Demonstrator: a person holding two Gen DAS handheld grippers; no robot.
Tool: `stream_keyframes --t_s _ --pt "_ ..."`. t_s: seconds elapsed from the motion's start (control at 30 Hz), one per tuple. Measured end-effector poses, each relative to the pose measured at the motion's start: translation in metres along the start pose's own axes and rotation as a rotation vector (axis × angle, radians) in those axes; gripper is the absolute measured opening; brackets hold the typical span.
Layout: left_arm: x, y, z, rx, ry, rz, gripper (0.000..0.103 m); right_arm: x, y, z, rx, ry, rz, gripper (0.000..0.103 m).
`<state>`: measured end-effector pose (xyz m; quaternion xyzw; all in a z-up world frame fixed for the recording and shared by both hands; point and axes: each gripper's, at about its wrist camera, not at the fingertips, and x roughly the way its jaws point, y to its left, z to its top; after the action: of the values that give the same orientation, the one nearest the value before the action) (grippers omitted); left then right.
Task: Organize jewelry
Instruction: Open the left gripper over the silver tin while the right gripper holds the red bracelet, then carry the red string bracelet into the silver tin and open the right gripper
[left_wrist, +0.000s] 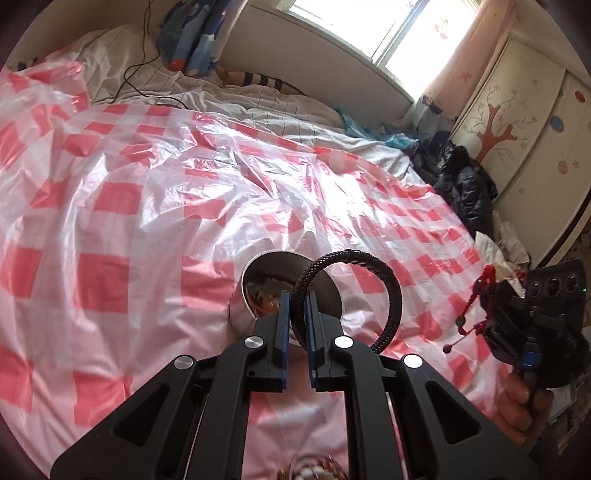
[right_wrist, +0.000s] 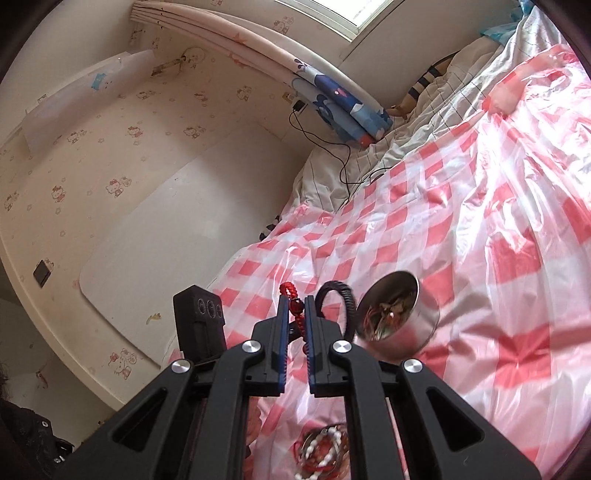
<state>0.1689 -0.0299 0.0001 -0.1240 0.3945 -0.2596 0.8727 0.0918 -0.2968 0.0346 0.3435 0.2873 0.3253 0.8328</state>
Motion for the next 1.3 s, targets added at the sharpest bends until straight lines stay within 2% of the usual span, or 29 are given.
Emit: stream_keyframes --t_s 0.2,0.33,0.43,0.5,0.53,0.57,0.6,0.63,0.67,0.73,0.8,0.83,0.93,1.0,1.1,1.17,1.3 --pt "0.042 0.001 0.019 0.041 0.062 0.081 0.007 0.031 -0.016 0.015 0.001 0.039 -0.027 0.009" --pt "0.051 0.002 0.013 0.059 0.13 0.13 0.011 0.053 -0.024 0.021 0.019 0.058 -0.031 0.009" --pt "0.035 0.004 0.016 0.046 0.107 0.139 0.02 0.069 -0.033 0.023 0.06 0.074 -0.012 0.009" --pt "0.018 0.009 0.018 0.021 0.064 0.152 0.037 0.081 -0.041 0.022 0.098 0.095 0.002 0.009" --pt "0.01 0.014 0.019 0.003 0.044 0.153 0.04 0.088 -0.044 0.021 0.103 0.116 -0.02 0.009" --pt "0.003 0.018 0.019 -0.016 0.03 0.151 0.043 0.093 -0.045 0.02 0.093 0.134 -0.063 0.01" --pt "-0.005 0.023 0.019 -0.037 0.019 0.151 0.045 0.098 -0.046 0.019 0.061 0.15 -0.154 0.014" --pt "-0.01 0.028 0.018 -0.051 0.012 0.152 0.045 0.099 -0.047 0.017 0.032 0.15 -0.221 0.022" --pt "-0.014 0.031 0.017 -0.063 0.006 0.156 0.047 0.096 -0.047 0.016 0.019 0.138 -0.26 0.039" --pt "-0.025 0.038 0.014 -0.087 -0.014 0.17 0.051 0.084 -0.045 0.017 0.007 0.103 -0.294 0.043" --pt "-0.035 0.042 0.009 -0.101 -0.037 0.206 0.065 0.07 -0.038 0.017 -0.027 0.074 -0.324 0.046" --pt "-0.039 0.044 0.006 -0.105 -0.049 0.23 0.068 0.063 -0.033 0.015 -0.053 0.063 -0.351 0.05" --pt "-0.051 0.047 -0.003 -0.098 -0.074 0.307 0.078 0.034 -0.016 -0.004 -0.132 0.033 -0.473 0.063" --pt "-0.06 0.047 -0.008 -0.084 -0.091 0.356 0.083 0.022 -0.01 -0.018 -0.165 0.022 -0.56 0.078" --pt "-0.077 0.045 -0.021 -0.084 -0.122 0.396 0.088 0.001 -0.001 -0.041 -0.232 -0.037 -0.744 0.089" --pt "-0.087 0.043 -0.028 -0.091 -0.139 0.4 0.091 -0.003 0.001 -0.049 -0.262 -0.087 -0.831 0.095" --pt "-0.096 0.035 -0.043 -0.09 -0.141 0.393 0.093 0.012 -0.01 -0.059 -0.318 -0.117 -0.967 0.095"
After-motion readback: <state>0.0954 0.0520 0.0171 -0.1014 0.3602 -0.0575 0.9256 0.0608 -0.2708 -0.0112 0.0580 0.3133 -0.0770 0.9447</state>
